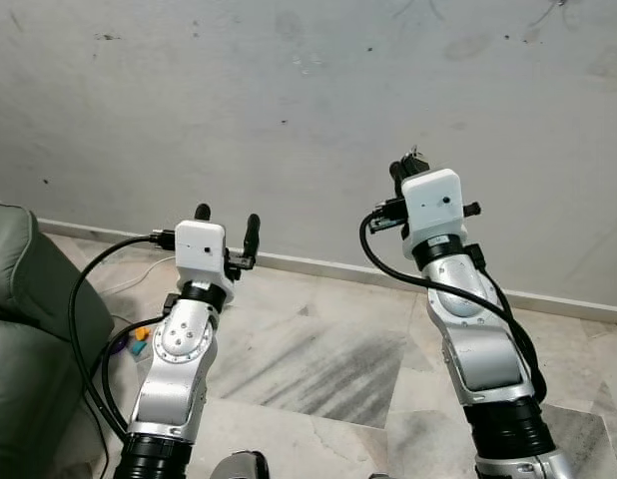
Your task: Hang keys on a hook
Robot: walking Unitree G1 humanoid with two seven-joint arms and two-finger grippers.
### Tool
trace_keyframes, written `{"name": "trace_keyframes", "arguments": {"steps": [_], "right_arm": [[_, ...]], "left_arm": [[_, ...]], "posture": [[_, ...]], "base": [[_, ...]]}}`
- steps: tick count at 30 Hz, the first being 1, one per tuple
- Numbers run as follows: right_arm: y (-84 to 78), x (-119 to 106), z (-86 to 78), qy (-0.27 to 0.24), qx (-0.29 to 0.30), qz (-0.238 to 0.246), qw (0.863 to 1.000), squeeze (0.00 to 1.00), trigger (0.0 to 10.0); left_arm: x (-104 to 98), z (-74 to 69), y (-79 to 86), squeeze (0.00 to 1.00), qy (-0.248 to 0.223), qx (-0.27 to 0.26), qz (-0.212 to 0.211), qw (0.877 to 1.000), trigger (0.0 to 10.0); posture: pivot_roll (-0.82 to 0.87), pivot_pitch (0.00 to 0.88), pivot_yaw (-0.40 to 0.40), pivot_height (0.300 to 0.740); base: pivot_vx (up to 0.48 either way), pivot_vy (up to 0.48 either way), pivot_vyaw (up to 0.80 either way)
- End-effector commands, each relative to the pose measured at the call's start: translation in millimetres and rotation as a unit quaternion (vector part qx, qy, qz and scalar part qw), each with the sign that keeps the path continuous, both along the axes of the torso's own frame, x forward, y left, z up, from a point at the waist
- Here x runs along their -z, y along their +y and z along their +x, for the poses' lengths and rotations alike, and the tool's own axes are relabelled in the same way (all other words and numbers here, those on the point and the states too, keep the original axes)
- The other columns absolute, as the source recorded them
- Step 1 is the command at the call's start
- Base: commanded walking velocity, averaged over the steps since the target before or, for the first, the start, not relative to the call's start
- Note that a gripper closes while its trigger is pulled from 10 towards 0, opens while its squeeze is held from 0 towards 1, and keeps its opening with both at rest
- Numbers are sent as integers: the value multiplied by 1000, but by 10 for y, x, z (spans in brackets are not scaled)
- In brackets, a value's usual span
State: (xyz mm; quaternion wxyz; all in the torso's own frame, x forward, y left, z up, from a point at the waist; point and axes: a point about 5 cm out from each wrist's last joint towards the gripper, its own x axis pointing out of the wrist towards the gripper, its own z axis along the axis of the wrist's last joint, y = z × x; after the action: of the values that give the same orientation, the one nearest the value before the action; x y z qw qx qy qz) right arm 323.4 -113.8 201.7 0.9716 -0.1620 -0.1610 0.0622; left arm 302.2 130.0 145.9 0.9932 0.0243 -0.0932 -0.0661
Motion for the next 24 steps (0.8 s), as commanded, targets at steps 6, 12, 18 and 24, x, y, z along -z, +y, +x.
{"name": "trace_keyframes", "arguments": {"steps": [6, 12, 18, 24], "right_arm": [[-22, 56, 54, 4, 23, 8, 1000, 0, 10000], [-1, 115, 105, 10, 34, 21, 999, 0, 10000], [54, 81, 104, -4, 24, 24, 999, 0, 10000], [34, 92, 106, -6, 29, 25, 999, 0, 10000]], "left_arm": [[69, -22, -27, 0, 14, 9, -17, 1000, 10000], [113, -41, -85, 0, 21, 18, -30, 999, 10000], [82, -36, -76, 0, 15, 27, -37, 999, 10000], [87, -45, -77, 0, 16, 33, -36, 999, 10000]], "posture": [[18, 122, 21, 740], [27, 116, 20, 740], [25, 115, 19, 740], [21, 119, 23, 740]], "base": [[0, 0, -800], [0, 0, -800], [0, 0, -533], [82, 0, 0]]}}
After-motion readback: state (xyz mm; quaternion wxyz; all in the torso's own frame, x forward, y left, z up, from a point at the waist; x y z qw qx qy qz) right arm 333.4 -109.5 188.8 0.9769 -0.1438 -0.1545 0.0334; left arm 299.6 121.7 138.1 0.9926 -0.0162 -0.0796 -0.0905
